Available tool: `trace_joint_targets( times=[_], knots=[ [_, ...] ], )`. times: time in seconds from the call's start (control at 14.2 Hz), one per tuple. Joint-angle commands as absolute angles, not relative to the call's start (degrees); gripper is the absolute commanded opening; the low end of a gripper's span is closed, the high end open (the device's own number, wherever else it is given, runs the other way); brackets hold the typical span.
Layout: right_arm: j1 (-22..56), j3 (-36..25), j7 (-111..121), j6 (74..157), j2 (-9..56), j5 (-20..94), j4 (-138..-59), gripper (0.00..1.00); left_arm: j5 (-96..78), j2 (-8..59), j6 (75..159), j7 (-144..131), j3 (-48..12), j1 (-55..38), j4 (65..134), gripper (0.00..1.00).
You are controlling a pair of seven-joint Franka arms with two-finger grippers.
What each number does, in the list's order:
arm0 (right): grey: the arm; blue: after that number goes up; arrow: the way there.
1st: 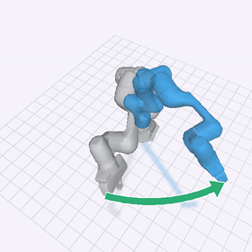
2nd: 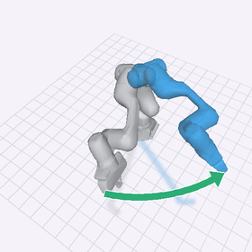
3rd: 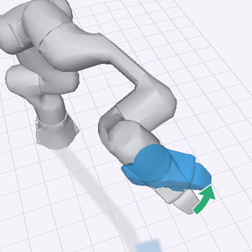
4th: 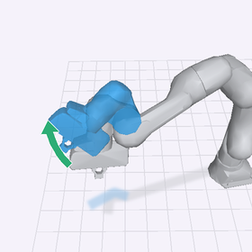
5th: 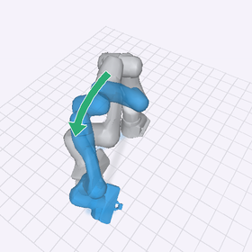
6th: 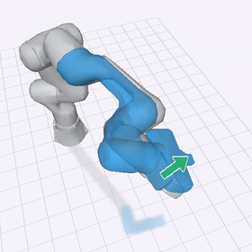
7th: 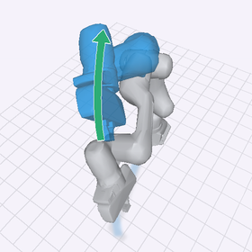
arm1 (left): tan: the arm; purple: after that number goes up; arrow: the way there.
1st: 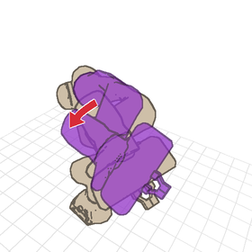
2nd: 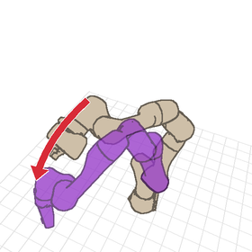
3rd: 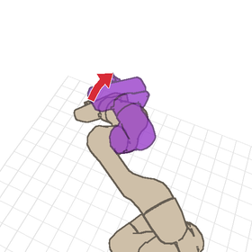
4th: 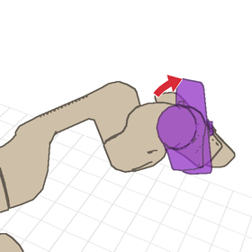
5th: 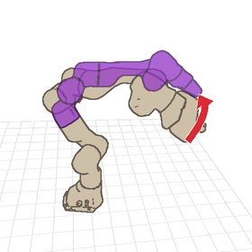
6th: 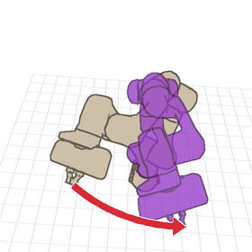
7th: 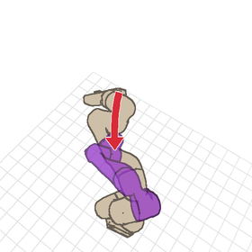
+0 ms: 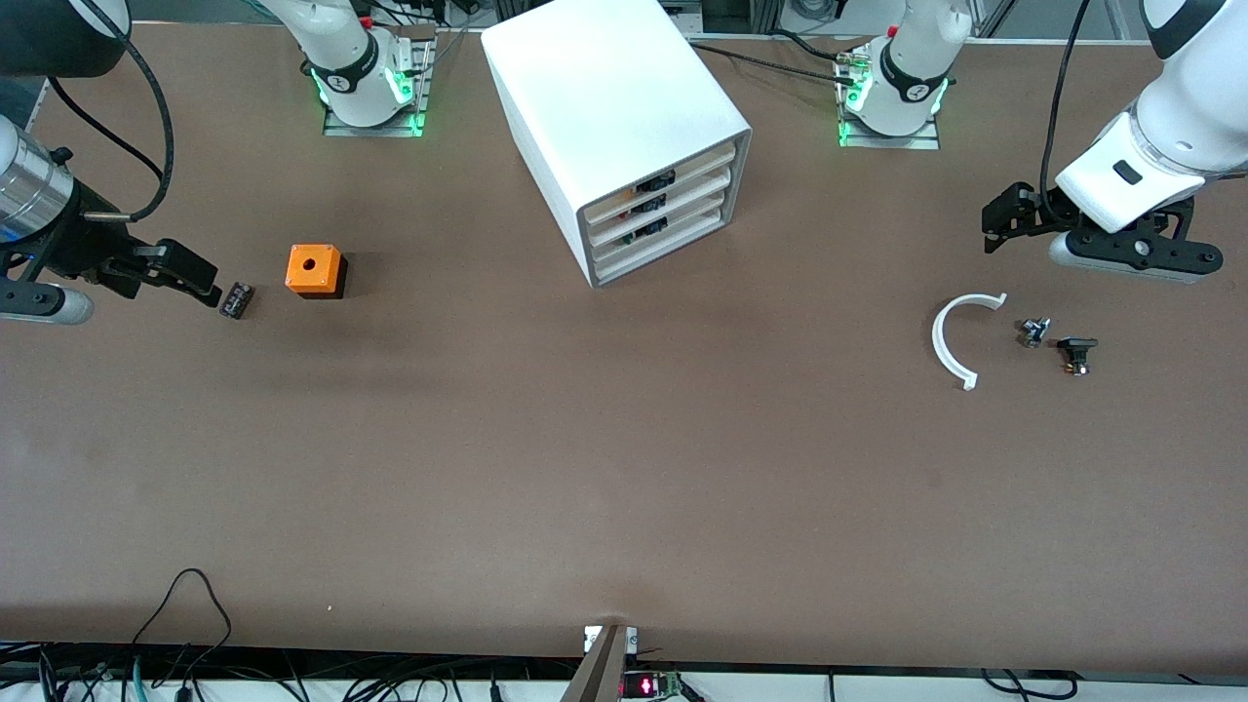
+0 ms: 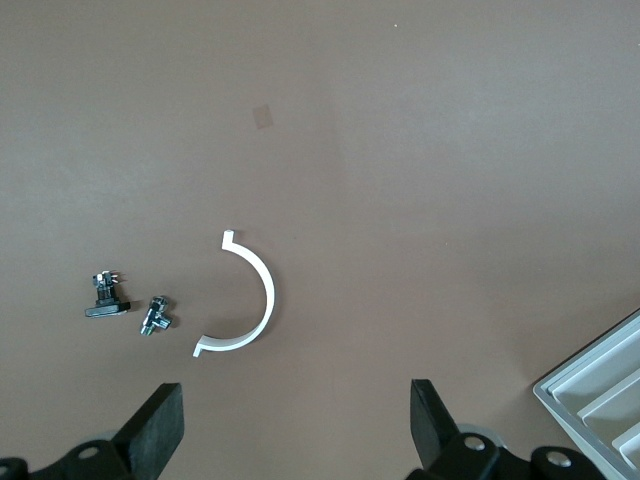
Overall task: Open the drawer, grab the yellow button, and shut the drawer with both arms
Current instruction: 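Reach the left gripper to the cabinet drawer handle while the right gripper rises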
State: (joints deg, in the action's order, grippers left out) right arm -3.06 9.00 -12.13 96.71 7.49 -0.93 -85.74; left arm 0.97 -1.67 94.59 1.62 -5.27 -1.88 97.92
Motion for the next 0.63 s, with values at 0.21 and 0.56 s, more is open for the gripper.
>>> trace_joint_targets(
  times=[0.21, 0.56],
  knots=[
    [-1.15, 10.11, -13.62, 86.13, 6.77, -0.97, -86.66, 1.0, -2.72, -0.88, 86.68, 2.19, -4.66, -1.23, 96.24, 1.0],
    [-1.14, 9.84, -13.45, 92.18, 9.49, -0.44, -86.84, 1.0, -18.26, 0.61, 72.08, 2.72, -4.48, 0.26, 95.98, 1.0]
  ],
)
